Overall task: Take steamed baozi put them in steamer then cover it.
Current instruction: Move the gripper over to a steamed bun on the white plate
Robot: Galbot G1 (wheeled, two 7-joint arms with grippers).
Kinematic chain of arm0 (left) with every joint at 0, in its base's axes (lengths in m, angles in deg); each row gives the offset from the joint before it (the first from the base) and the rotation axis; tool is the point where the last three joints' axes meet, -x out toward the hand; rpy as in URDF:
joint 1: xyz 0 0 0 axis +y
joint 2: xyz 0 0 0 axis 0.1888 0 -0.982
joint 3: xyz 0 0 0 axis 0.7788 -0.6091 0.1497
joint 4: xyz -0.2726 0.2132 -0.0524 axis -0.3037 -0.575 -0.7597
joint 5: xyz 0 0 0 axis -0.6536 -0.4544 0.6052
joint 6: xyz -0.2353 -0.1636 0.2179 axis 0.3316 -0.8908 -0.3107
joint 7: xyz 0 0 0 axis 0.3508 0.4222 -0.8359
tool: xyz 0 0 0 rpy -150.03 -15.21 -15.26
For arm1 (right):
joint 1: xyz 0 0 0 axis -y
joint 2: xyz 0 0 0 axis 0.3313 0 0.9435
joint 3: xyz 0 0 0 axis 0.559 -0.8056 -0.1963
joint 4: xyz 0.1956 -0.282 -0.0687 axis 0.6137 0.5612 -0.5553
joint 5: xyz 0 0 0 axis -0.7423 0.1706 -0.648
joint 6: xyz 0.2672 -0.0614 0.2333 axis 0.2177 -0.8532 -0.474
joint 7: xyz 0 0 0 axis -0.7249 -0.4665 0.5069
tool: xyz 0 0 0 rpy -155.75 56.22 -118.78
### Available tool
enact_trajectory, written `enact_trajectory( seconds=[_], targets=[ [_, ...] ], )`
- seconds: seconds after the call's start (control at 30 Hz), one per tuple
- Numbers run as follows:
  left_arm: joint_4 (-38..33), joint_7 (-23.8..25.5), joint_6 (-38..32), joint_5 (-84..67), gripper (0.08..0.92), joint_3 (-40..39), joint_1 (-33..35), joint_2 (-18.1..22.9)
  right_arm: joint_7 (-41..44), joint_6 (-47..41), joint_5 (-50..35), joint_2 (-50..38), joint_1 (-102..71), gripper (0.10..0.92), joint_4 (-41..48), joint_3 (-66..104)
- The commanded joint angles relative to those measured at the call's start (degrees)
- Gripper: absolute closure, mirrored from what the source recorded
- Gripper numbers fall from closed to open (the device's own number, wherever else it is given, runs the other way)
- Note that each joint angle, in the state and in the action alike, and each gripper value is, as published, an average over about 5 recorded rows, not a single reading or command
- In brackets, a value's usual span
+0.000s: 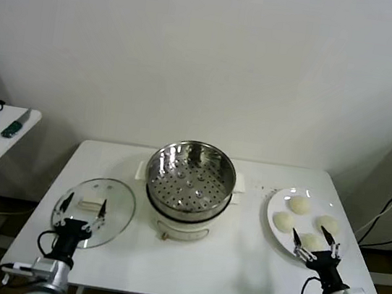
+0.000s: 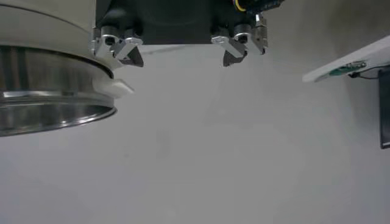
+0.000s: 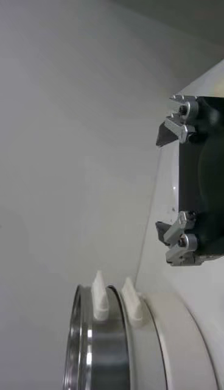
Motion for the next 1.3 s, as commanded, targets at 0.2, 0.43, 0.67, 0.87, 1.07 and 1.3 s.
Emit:
enact_trajectory(
  seconds=[0.2,0.43,0.67,0.87,1.07,1.3],
  targets=[
    [-0.8,-0.7,-0.1,-0.5,0.177,-0.4,0.7,-0.7,17.3,-10.8,8.0,-18.5,9.9,0.203,3.2,-3.5],
    [-1.2,-1.0,-0.5,-0.6,0.177,-0.6,1.5,-0.9,36.4,-11.5,15.8,-34.3,26.5,0.203,13.6,-17.8],
    [-1.5,-1.2,-0.2,-1.4,0.177,-0.3,1.8,-1.2,47.4,-4.2,27.6,-37.8,52.9,0.203,28.5,-39.1],
    [-1.8,-1.9,1.0,-2.4,0.177,0.1,1.2,-0.6,50.5,-0.8,30.1,-35.6,74.8,0.203,40.0,-59.8],
    [-1.3,-2.1,1.4,-2.9,0.177,0.3,0.7,-0.7,51.1,4.8,33.3,-26.7,86.3,0.203,54.2,-69.8],
    [-0.9,-1.9,2.0,-2.8,0.177,0.8,-0.2,-1.8,50.9,7.9,39.3,-16.0,88.9,0.203,67.1,-70.4]
  ],
)
